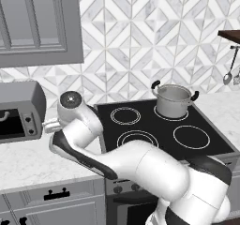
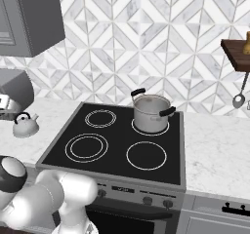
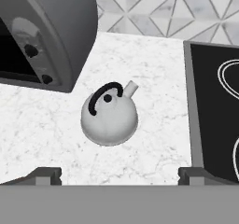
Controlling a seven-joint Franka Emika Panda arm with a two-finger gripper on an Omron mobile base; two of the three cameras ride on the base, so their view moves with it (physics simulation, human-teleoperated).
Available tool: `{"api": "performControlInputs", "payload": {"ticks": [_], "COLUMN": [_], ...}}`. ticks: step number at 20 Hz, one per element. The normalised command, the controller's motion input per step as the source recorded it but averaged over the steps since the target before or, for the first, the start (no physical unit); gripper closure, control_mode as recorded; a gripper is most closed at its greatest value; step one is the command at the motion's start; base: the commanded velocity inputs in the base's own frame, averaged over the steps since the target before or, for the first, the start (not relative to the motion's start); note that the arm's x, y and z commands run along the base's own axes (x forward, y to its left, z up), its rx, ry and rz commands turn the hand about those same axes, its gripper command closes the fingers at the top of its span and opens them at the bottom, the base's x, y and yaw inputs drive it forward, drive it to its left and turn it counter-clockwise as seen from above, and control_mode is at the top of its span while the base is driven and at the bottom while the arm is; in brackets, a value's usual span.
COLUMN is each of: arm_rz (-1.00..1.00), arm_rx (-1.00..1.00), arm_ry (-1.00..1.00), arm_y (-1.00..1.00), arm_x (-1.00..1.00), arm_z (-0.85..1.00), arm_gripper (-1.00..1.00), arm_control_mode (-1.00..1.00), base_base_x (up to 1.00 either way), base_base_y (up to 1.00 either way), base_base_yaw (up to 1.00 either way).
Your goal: Pick the kettle from the counter and place it on a stove burner. Then turn the burner on.
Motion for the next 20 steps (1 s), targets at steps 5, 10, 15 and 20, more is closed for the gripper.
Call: {"api": "performControlInputs", "payload": {"ticks": [5,10,15,20], "arm_rz": [-0.01,0.0,-0.01,-0.03], "arm_rx": [-0.07,-0.09,0.01,0.0], "arm_ry": [0.06,0.07,0.07,0.0], "arm_y": [0.28,0.18,0.07,0.09], "arm_x": [0.18,0.49,0.39,0.36], "arm_z": [-0.08,-0.31,-0.46,-0.19], "arm_gripper": [-1.0,-1.0,-1.0,-1.0], "arm_control_mode": [-1.0,-1.0,-1.0,-1.0], "base_base_x": [0.0,0.0,0.0,0.0], "base_base_y": [0.0,0.0,0.0,0.0], "base_base_yaw": [0.0,0.0,0.0,0.0]}}
